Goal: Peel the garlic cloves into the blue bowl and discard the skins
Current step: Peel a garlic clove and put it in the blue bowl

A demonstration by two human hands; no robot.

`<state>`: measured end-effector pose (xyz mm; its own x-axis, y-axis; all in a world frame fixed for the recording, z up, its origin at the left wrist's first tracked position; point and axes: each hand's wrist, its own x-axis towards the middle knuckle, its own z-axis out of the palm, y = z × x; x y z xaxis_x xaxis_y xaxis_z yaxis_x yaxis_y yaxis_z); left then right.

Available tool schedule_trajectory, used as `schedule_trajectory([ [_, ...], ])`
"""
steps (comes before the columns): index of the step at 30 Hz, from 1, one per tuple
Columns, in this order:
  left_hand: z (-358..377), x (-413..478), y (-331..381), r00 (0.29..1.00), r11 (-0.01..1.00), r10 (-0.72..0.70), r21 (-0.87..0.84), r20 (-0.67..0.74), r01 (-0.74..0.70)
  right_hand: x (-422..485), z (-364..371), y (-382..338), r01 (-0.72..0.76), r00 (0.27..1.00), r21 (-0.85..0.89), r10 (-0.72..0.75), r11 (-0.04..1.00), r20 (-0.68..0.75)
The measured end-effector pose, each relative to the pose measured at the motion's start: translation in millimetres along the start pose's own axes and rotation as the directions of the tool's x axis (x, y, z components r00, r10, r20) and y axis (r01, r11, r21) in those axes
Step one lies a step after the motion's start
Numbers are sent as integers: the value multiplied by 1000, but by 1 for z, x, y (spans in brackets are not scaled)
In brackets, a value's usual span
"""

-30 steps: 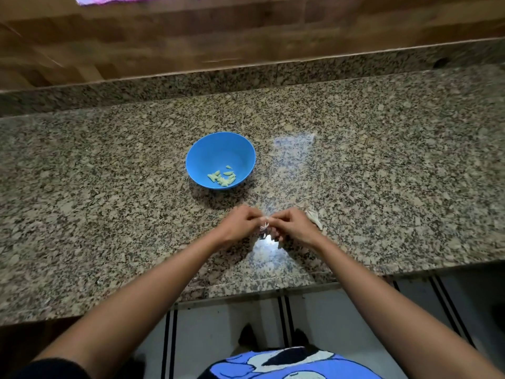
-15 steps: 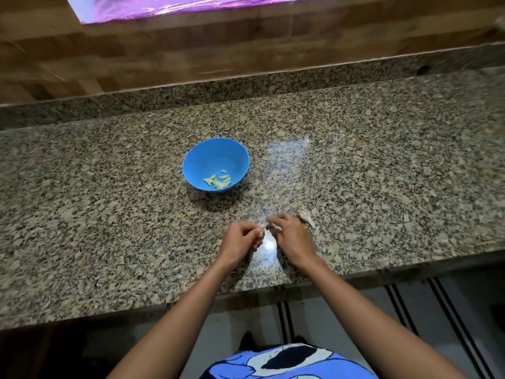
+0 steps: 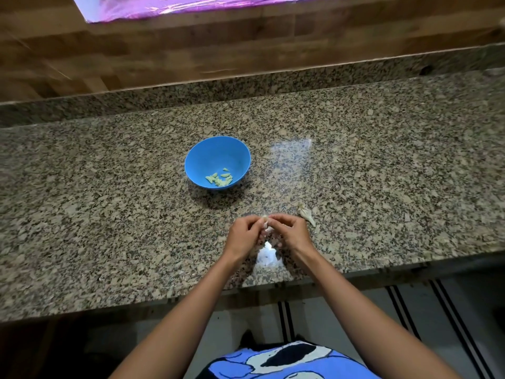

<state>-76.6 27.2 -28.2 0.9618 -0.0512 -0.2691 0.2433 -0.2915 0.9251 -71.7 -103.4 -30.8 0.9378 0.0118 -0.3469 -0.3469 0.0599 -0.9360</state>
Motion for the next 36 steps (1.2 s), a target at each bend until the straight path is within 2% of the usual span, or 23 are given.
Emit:
schedule_trajectory([
  [4,-5,3,3,999,996,-23,85,35,20,2,-1,6,8,999,11,-8,1000,-44],
  [10,-7,2,11,986,994,-112,11,124,112,4,-3,11,-26,997,0,26,1000,-74],
  [13,-8,4,10,978,986,-161,-32,135,166,8,-2,14,-39,995,-71,32,997,-93],
  [15,-9,7,8,994,994,-102,36,39,100,9,-1,14,-40,992,-80,30,996,-119],
  [17,-9,9,7,999,990,15,139,-28,-11,10,0,12,-29,990,-104,15,994,-137],
  [20,-8,10,7,991,972,133,198,-10,-128,11,0,11,-12,991,-171,-11,985,-130],
  [25,-12,11,5,983,944,181,275,30,-183,9,-1,8,10,994,-284,-42,959,-105],
  [27,-11,13,4,986,964,167,206,19,-168,8,-2,6,-1,994,-285,-31,958,-107],
  [29,-9,12,6,997,998,52,-44,-53,-54,7,-1,5,-24,992,-284,-12,959,-124],
  [31,-7,9,9,993,937,-102,-341,-61,75,6,-1,5,2,991,-365,-49,931,-121],
  [32,-6,9,8,988,905,-146,-409,-48,114,4,-1,5,28,991,-446,-83,895,-104],
  [34,-4,9,3,985,907,-171,-394,-28,147,2,0,6,70,987,-632,-144,772,-67],
  [36,-2,10,-2,990,947,-134,-301,-47,114,0,1,8,88,980,-759,-191,644,-48],
])
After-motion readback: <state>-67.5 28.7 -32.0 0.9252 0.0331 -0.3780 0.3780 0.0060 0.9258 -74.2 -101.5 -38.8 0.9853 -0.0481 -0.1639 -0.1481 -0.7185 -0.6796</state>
